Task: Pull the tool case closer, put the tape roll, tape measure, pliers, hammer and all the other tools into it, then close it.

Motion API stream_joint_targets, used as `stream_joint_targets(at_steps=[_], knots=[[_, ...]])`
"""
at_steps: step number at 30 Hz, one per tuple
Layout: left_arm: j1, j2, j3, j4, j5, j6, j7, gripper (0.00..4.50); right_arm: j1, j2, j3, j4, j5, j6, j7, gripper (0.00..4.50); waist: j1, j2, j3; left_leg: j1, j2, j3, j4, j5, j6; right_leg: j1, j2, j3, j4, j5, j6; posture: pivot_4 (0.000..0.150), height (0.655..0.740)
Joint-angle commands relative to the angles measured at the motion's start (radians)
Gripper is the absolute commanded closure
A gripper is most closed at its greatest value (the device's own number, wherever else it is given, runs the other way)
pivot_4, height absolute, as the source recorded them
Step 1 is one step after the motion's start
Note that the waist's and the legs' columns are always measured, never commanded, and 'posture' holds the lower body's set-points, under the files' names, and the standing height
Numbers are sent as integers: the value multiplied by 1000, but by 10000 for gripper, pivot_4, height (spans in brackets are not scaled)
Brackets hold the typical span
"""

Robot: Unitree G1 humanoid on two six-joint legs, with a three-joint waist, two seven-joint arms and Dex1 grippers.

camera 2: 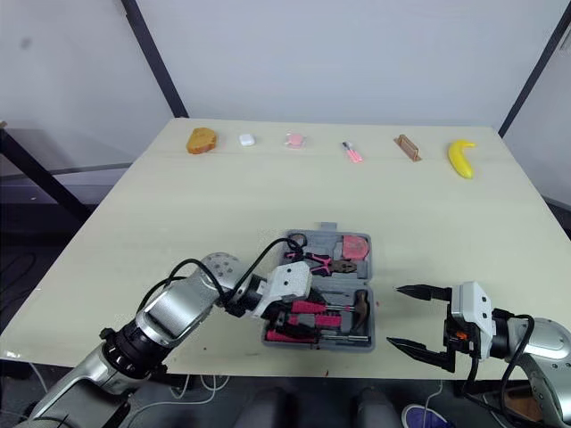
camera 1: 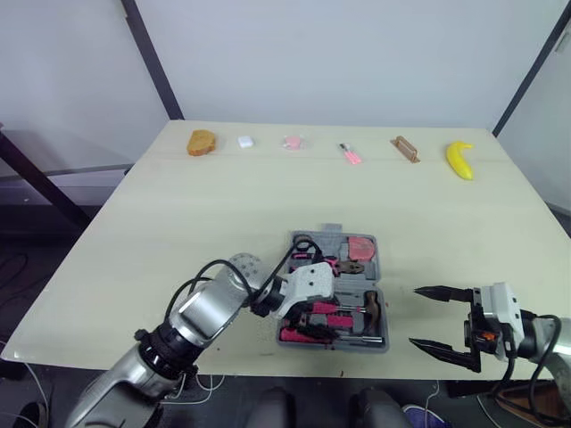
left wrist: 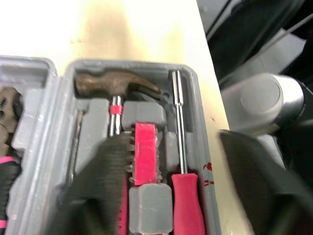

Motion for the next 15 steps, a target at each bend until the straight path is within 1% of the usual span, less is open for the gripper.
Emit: stream_joint_targets(at_steps=[1,2,3,6,10,15], knots=[[41,-18,51,44,-49,-158,-44,36088,-13,5,-4,-11,9,-7,-6,0,1,0,0,0,0,0,0,0,0,0,0,0,0,0,0,1500,7400],[52,-28,56,66,-48,-207,-46,41180,-15,5,-2,-12,9,-6,-7,0,2,0,0,0,0,1,0,0,0,0,0,0,0,0,0,1500,7400],[63,-43,61,96,-40,-256,-36,44703,-17,6,0,-12,8,-6,-8,0,2,0,0,0,0,1,0,0,0,0,0,0,0,0,0,1500,7400],[84,-84,82,144,-59,-315,-35,44703,-23,7,6,-12,7,-5,-9,0,5,0,0,0,0,1,0,0,0,0,0,0,0,0,0,1500,7400],[115,-66,57,208,-9,-405,-68,44703,-32,7,10,-10,5,-4,-10,0,9,0,0,0,0,1,0,0,0,0,0,0,0,0,0,1500,7400],[157,-73,50,283,9,-455,-75,44703,-40,9,16,-9,3,-4,-13,0,11,1,0,0,0,1,0,0,0,0,0,0,0,0,0,1500,7400]])
